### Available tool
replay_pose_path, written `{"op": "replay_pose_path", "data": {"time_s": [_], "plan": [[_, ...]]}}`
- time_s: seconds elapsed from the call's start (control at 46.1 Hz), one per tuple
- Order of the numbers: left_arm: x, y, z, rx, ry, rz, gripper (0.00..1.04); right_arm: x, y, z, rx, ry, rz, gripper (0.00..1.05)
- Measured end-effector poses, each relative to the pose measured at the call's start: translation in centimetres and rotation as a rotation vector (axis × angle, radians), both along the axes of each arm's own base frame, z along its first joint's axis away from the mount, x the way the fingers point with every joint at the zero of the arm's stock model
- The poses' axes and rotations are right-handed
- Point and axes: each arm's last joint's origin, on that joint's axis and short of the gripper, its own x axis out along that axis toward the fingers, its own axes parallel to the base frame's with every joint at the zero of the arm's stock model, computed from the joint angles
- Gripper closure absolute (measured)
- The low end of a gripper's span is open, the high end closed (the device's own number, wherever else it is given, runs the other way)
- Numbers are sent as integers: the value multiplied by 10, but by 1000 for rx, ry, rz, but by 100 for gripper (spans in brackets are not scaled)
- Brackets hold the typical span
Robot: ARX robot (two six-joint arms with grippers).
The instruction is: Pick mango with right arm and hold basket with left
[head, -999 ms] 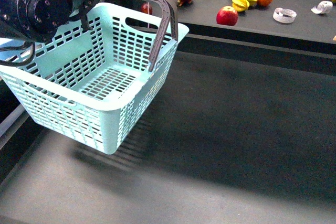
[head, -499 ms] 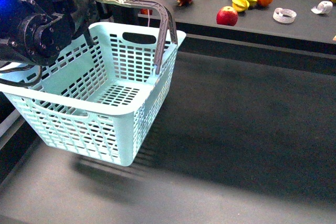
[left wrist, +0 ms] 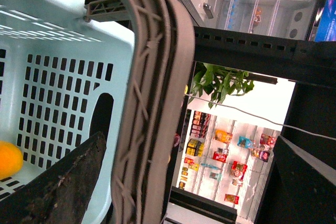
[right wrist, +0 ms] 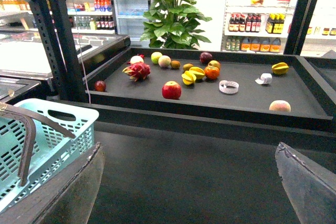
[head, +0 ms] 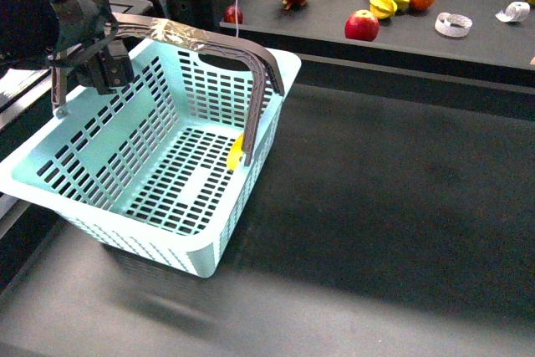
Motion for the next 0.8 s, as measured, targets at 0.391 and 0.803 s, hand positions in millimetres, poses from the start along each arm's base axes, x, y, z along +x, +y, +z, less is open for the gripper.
{"op": "replay_pose_path", "data": {"time_s": [0.391, 0.803], "plan": [[-64, 29, 59, 140, -26, 44, 8, 0, 0, 0, 0, 0, 0, 8], [-132, 76, 74, 429, 50, 82, 8, 0, 0, 0, 0, 0, 0, 8]]}}
